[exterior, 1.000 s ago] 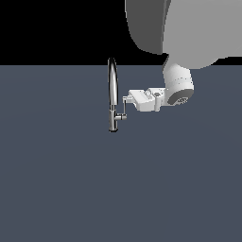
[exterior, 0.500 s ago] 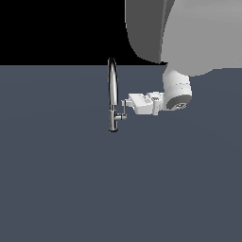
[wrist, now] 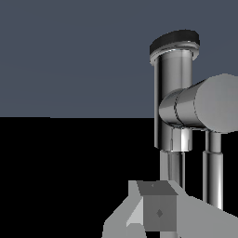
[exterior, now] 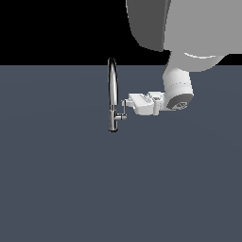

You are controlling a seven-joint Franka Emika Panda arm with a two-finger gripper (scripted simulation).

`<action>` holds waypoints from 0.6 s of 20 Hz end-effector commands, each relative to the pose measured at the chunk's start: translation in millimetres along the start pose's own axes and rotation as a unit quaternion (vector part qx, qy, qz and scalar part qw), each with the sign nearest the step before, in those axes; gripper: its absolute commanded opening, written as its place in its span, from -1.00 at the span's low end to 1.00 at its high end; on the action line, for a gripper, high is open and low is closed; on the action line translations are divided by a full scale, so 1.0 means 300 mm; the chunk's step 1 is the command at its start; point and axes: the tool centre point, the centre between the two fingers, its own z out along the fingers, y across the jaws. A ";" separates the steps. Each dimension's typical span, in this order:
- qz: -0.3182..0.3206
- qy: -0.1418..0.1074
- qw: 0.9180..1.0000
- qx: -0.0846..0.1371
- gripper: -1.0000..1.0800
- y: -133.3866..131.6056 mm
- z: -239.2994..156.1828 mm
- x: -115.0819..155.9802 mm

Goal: Turn on the faucet by rotating a designated handle.

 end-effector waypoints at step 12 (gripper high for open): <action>0.000 0.000 1.000 0.000 -1.00 0.072 0.000 -0.018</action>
